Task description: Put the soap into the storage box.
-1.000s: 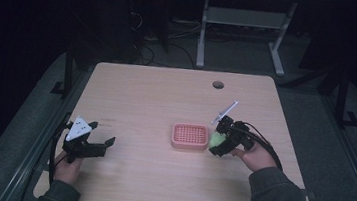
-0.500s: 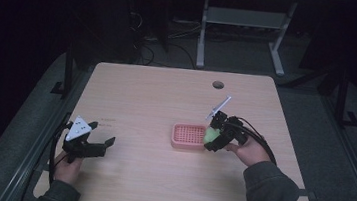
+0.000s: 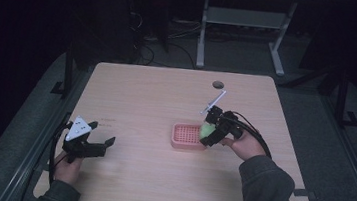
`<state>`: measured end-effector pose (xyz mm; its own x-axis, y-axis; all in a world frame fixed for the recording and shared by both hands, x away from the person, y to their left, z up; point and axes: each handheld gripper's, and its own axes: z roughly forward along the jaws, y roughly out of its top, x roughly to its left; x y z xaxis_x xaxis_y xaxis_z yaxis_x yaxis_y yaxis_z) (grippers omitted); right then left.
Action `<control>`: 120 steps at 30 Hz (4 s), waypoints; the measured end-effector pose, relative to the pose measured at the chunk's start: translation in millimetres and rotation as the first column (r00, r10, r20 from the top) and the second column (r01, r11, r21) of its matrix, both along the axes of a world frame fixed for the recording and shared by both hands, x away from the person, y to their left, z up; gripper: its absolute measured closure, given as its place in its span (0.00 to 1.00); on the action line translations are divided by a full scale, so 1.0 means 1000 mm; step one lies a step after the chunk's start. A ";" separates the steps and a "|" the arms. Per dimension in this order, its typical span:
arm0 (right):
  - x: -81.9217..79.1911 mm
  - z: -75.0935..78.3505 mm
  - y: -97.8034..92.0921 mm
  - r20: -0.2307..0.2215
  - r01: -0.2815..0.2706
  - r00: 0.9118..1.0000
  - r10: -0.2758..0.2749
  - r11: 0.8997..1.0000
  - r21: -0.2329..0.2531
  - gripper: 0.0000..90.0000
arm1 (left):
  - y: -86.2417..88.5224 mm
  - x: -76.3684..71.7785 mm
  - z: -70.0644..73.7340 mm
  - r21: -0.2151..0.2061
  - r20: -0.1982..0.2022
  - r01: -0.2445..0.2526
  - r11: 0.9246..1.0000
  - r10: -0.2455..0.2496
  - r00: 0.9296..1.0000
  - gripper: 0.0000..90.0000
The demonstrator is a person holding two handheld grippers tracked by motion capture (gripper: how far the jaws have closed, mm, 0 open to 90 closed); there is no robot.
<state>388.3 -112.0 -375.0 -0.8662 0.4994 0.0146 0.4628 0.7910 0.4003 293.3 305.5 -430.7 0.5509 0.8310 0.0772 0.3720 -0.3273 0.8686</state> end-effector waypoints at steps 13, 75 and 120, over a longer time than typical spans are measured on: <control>0.004 0.009 0.018 0.015 -0.033 0.999 0.034 0.999 -0.030 0.29 | 0.001 0.000 0.000 -0.006 -0.001 -0.004 1.000 0.004 1.000 0.16; 0.039 -0.031 0.055 -0.062 -0.026 0.998 0.023 0.998 -0.049 0.29 | 0.001 0.000 0.001 -0.018 0.002 -0.002 1.000 0.002 1.000 0.16; 0.041 -0.046 0.061 -0.080 -0.009 0.997 0.004 0.998 -0.063 0.28 | 0.002 0.002 0.002 -0.024 0.013 -0.007 1.000 0.007 1.000 0.16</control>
<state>429.7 -50.7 -420.6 -0.8667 0.4961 0.0525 0.4862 0.8165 0.3113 295.6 307.5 -428.8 0.5438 0.8367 0.0650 0.3626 -0.3041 0.8809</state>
